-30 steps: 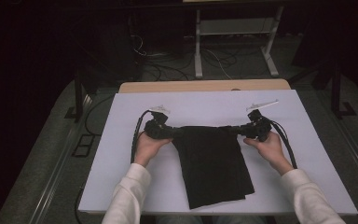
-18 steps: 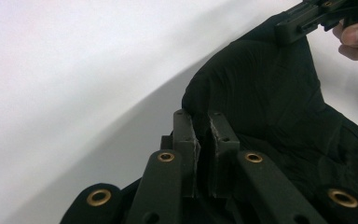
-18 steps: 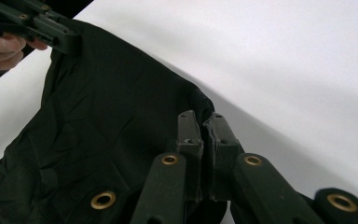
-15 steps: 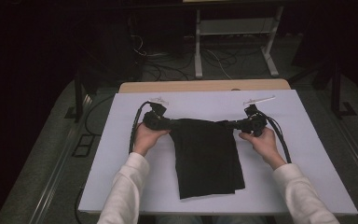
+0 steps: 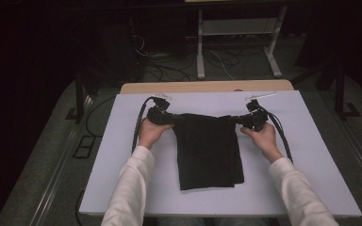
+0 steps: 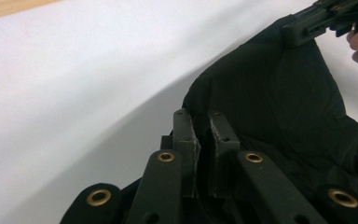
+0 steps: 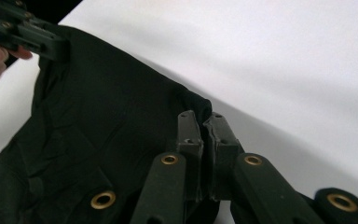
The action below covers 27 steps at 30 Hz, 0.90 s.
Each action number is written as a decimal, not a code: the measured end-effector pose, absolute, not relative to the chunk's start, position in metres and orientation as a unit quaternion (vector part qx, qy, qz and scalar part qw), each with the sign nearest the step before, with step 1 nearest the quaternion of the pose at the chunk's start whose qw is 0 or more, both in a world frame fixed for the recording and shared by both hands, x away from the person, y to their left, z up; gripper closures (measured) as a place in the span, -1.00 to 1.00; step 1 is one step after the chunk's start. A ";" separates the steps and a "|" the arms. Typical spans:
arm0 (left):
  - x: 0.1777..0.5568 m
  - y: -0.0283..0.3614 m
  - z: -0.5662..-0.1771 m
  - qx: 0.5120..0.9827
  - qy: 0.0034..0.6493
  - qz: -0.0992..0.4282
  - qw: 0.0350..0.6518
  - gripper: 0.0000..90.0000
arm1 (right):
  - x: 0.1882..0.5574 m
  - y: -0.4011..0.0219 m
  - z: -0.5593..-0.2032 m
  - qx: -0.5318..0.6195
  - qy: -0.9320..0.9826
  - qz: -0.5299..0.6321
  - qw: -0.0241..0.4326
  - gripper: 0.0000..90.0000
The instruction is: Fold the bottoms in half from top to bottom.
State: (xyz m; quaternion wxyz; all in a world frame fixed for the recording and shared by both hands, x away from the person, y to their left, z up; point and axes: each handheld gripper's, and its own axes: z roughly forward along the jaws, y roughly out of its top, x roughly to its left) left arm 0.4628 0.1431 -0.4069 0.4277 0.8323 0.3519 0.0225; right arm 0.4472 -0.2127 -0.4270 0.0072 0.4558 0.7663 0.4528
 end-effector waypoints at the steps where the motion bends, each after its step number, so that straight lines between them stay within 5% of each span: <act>1: 0.465 0.144 -0.408 0.830 0.356 0.022 0.428 0.84 | 0.449 -0.213 -0.427 0.457 0.765 0.454 0.008 0.88; 27: 0.487 0.149 -0.430 0.807 0.380 0.031 0.451 0.70 | 0.472 -0.209 -0.446 0.468 0.764 0.442 0.035 0.77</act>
